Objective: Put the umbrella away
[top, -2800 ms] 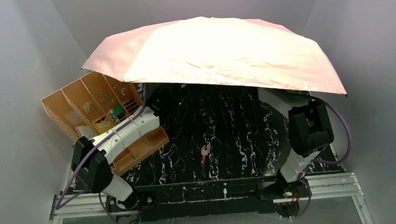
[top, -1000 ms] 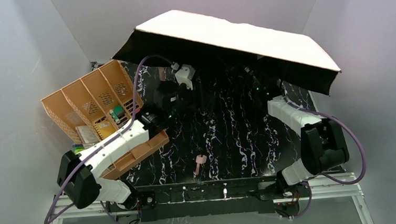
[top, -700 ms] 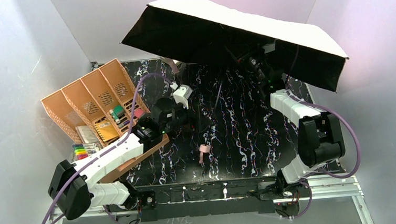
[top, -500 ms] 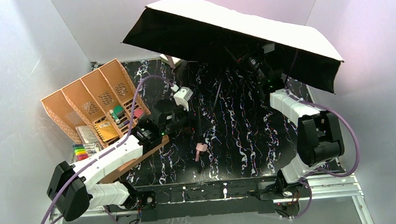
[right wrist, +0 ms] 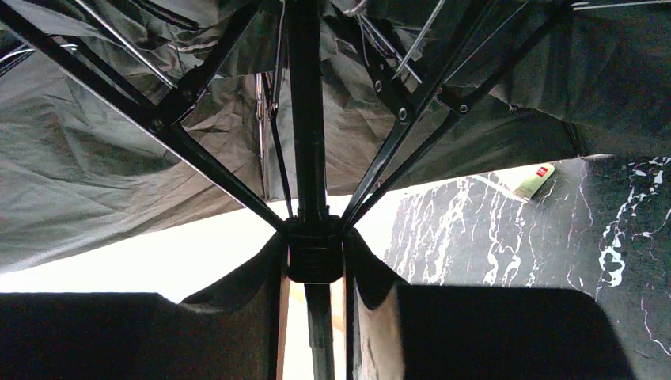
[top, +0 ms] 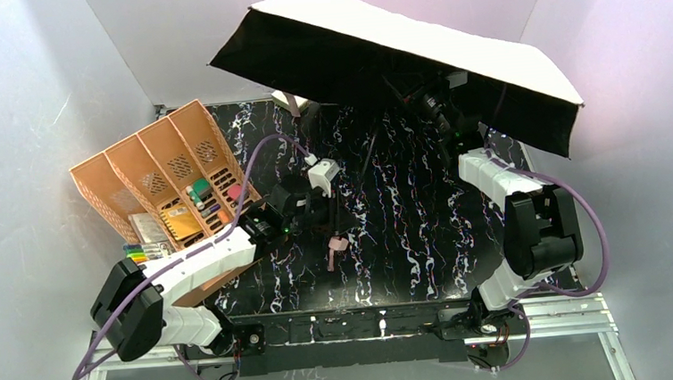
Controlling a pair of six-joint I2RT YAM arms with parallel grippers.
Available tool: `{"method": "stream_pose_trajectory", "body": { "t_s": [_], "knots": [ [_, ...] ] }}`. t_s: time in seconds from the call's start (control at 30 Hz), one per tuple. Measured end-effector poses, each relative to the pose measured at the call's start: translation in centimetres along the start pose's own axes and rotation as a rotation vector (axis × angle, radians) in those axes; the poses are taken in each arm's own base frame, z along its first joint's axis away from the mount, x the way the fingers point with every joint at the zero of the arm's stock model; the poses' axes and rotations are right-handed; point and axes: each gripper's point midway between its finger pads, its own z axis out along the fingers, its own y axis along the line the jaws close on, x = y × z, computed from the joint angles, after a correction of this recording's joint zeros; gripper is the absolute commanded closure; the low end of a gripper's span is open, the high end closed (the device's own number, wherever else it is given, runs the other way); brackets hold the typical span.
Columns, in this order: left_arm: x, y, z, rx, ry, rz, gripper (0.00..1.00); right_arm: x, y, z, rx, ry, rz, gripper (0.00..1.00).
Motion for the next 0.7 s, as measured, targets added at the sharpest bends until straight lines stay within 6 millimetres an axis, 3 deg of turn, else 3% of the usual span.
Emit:
{"method": "stream_pose_trajectory", "body": {
  "t_s": [0.03,0.37,0.7],
  "knots": [
    [0.2,0.1,0.2,-0.002,0.008,-0.003,1.00,0.0,-0.1,0.0,0.002,0.001,0.000,1.00],
    [0.1,0.7,2.1,-0.040,0.020,0.012,1.00,-0.4,-2.5,-0.6,0.093,0.002,-0.070,1.00],
    [2.5,1.0,3.4,-0.078,0.153,0.080,1.00,-0.1,-4.6,-7.3,0.216,-0.123,-0.146,1.00]
  ]
}}
